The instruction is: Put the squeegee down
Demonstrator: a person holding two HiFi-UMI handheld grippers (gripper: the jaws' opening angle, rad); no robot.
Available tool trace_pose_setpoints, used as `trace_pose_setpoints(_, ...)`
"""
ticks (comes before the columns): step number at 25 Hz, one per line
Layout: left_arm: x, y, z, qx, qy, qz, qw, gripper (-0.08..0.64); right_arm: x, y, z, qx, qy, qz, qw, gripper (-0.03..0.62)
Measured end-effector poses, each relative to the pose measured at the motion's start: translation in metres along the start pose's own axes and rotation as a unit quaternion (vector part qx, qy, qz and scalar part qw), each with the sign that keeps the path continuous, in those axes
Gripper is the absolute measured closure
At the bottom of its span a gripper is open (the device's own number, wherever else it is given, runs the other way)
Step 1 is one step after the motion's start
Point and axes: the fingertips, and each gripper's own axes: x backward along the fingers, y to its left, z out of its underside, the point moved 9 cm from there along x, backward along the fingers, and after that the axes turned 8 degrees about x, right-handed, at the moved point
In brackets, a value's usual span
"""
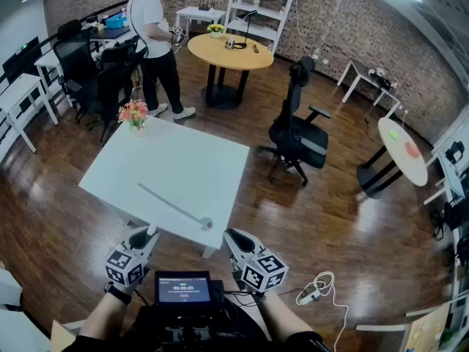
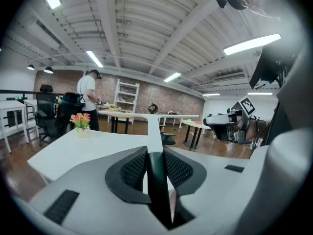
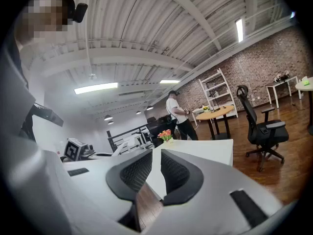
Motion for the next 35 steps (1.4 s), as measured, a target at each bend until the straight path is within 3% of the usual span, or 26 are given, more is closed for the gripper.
trace_pose_setpoints(6, -0.029, 0.002, -0.010, 0.009, -0.004, -0.005, 0.9999, 0.480, 0.006, -0.027, 0.001, 0.000, 0.004, -0.006, 1.000, 0.518)
trace_pose_setpoints(11, -0.052, 0.001, -0.024, -0.010, -0.007, -0.018, 0.9998, 0.480, 0.017, -0.048, 0.003, -0.001, 0.005, -0.008, 1.000, 0.518)
trace_pose_setpoints(22, -0.091, 0.010, -0.052, -0.006, -0.002, -0.021, 0.9998, 0.480, 0.024, -0.067, -0.005, 0.004, 0.002, -0.003, 1.000, 0.518)
trace_pose_setpoints(35, -0.177, 0.071, -0.074, -0.003, 0.020, 0.003, 0.9998, 0.480, -0.029, -0.083, -0.024, 0.031, 0.006, 0.025, 0.999, 0.517)
